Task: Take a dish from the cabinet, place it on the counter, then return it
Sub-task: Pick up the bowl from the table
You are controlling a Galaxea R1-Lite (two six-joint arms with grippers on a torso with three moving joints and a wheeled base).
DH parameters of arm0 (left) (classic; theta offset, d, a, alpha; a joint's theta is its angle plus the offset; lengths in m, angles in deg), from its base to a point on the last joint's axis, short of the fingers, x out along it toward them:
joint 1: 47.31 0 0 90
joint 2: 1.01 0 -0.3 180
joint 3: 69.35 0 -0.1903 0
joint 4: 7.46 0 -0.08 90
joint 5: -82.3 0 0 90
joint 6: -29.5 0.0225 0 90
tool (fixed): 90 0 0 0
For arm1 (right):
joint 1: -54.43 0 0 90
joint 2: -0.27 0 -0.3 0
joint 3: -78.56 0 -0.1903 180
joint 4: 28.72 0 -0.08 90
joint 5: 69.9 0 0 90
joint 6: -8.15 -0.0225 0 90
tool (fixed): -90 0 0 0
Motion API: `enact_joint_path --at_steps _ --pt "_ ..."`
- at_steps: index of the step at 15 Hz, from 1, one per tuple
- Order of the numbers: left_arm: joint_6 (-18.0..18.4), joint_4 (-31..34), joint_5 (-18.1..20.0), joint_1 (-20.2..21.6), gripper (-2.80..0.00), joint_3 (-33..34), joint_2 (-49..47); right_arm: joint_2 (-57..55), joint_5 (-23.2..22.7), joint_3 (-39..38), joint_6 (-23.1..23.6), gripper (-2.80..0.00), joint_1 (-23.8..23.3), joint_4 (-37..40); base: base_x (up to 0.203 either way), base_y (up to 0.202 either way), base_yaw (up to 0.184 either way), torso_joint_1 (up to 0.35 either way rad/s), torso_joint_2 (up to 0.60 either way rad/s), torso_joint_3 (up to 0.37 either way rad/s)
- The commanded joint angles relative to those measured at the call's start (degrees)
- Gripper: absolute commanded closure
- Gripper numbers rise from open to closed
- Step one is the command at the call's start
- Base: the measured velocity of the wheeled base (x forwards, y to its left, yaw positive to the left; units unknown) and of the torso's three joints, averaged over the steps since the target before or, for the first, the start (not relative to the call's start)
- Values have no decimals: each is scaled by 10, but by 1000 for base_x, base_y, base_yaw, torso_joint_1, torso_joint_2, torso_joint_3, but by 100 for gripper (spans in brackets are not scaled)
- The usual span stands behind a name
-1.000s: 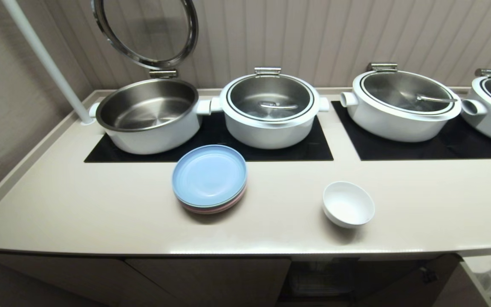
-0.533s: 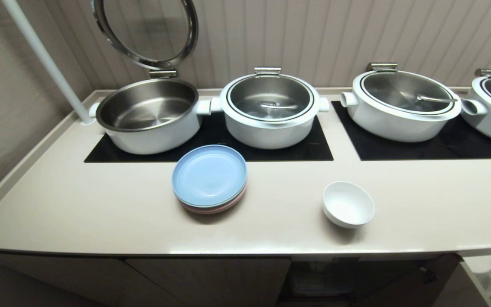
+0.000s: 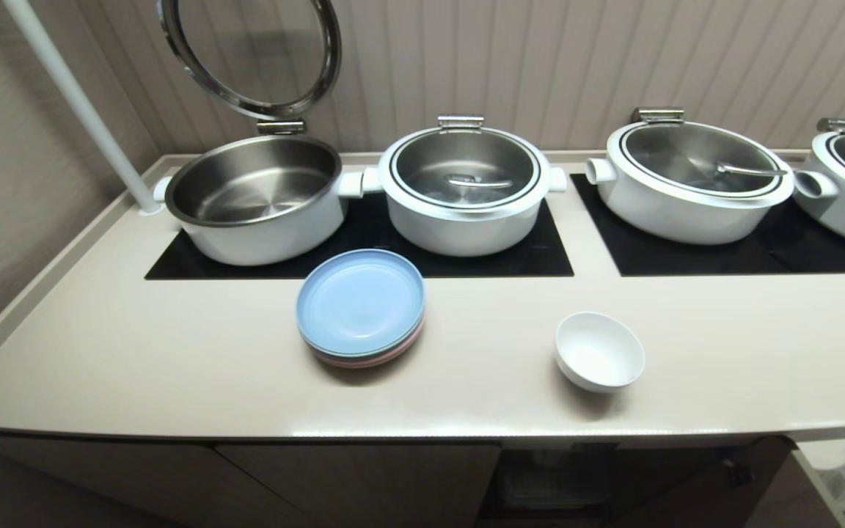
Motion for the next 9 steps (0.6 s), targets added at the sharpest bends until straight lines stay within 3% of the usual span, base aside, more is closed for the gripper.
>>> enact_joint_path --at_steps 1,6,9 --pt "0 0 0 0 0 0 0 -1 0 0 3 0 0 -1 0 0 0 0 0 0" --pt "0 0 0 0 0 0 0 -1 -18 14 -15 0 0 -26 0 0 0 0 0 0" --pt "0 0 0 0 0 0 0 -4 -25 56 -19 0 0 -4 0 0 0 0 0 0"
